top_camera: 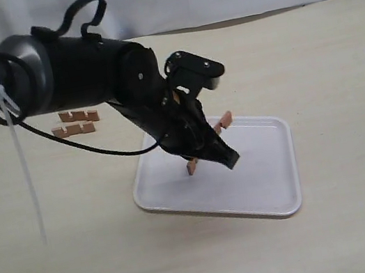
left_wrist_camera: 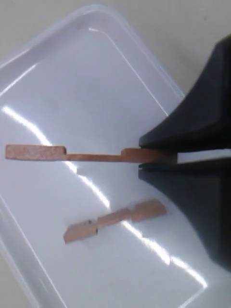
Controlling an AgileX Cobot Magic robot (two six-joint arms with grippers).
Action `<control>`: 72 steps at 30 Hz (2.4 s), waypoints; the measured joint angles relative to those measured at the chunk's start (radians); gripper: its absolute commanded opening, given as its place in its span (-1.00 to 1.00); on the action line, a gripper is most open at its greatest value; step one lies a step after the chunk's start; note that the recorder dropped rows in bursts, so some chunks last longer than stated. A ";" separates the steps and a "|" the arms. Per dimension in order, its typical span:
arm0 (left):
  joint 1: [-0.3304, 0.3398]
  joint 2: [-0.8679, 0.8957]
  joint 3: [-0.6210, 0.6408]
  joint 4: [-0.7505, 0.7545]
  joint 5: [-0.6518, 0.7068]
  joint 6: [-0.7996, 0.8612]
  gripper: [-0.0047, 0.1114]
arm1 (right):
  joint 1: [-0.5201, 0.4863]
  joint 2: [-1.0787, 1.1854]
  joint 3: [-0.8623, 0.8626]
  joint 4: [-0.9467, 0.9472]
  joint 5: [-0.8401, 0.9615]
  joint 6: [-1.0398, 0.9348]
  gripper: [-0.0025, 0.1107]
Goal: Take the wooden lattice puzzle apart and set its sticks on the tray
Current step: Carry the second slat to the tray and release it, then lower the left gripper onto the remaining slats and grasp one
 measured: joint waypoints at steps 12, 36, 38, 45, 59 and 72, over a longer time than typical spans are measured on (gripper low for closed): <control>-0.029 0.099 0.000 -0.062 -0.092 0.038 -0.02 | 0.000 0.000 0.000 0.000 0.000 0.000 -0.88; 0.373 -0.225 -0.116 0.252 0.250 -0.095 0.31 | 0.000 0.000 0.000 0.000 0.000 0.000 -0.88; 0.420 -0.225 -0.068 0.249 0.231 -0.098 0.31 | 0.000 0.000 0.000 0.000 0.000 0.000 -0.88; 0.469 -0.225 0.060 0.252 0.093 -0.077 0.31 | 0.000 0.000 0.000 0.000 0.000 0.000 -0.88; 0.469 -0.170 0.076 0.225 -0.085 0.037 0.31 | 0.000 0.000 0.000 0.000 0.000 0.000 -0.88; 0.469 -0.019 -0.164 0.223 0.226 0.323 0.17 | 0.000 0.000 0.000 0.000 0.000 0.000 -0.88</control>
